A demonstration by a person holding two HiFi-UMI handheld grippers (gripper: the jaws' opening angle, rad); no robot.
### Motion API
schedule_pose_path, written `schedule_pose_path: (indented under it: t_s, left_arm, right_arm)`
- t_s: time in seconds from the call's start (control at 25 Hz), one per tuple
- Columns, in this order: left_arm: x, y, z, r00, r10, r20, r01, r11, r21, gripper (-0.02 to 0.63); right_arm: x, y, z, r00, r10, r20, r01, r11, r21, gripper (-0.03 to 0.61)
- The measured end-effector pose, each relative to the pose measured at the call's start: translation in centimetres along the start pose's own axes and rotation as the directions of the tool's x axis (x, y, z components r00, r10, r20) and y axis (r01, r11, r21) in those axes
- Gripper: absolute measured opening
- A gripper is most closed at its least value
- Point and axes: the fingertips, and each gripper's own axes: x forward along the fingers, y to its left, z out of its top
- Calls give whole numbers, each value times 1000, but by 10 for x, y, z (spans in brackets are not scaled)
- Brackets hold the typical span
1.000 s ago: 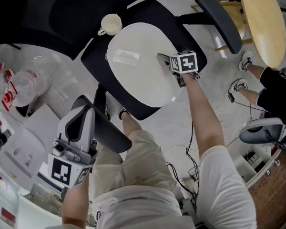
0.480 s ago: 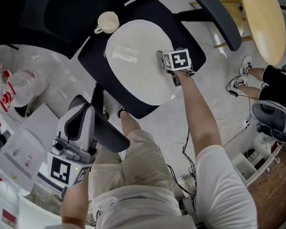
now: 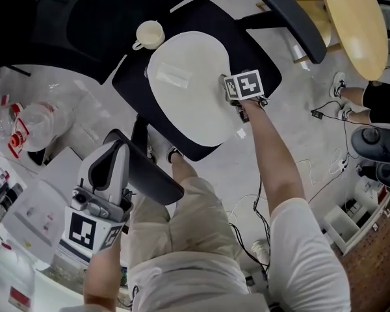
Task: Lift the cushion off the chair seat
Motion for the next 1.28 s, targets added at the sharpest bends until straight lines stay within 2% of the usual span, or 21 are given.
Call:
schedule_pose_path:
  t_s: [0.12, 0.36, 0.88, 1.08, 1.28]
  left_arm:
    - [-5, 4, 5, 1000, 1, 1, -1, 1000, 9, 15]
    - [-18, 4, 15, 1000, -26, -12, 27, 999, 35, 15]
    - [-59, 5, 69, 996, -81, 38, 77, 993, 91, 15]
    - [-79, 16, 86, 995, -75, 59, 68, 992, 108, 15]
    - [-95, 20, 103, 992, -76, 99, 63, 990, 128, 15]
  right_arm:
    - [-7, 5, 2, 1000, -2, 1, 2, 1000, -17, 58]
    - [-40, 28, -7, 999, 42, 25, -43, 998, 37, 51]
    - [-136, 82, -1, 982, 17, 186, -34, 996, 88, 51]
    - [-163, 110, 1, 979, -9, 202, -3, 998, 59, 51]
    - [-184, 127, 5, 974, -24, 226, 9, 998, 69, 49]
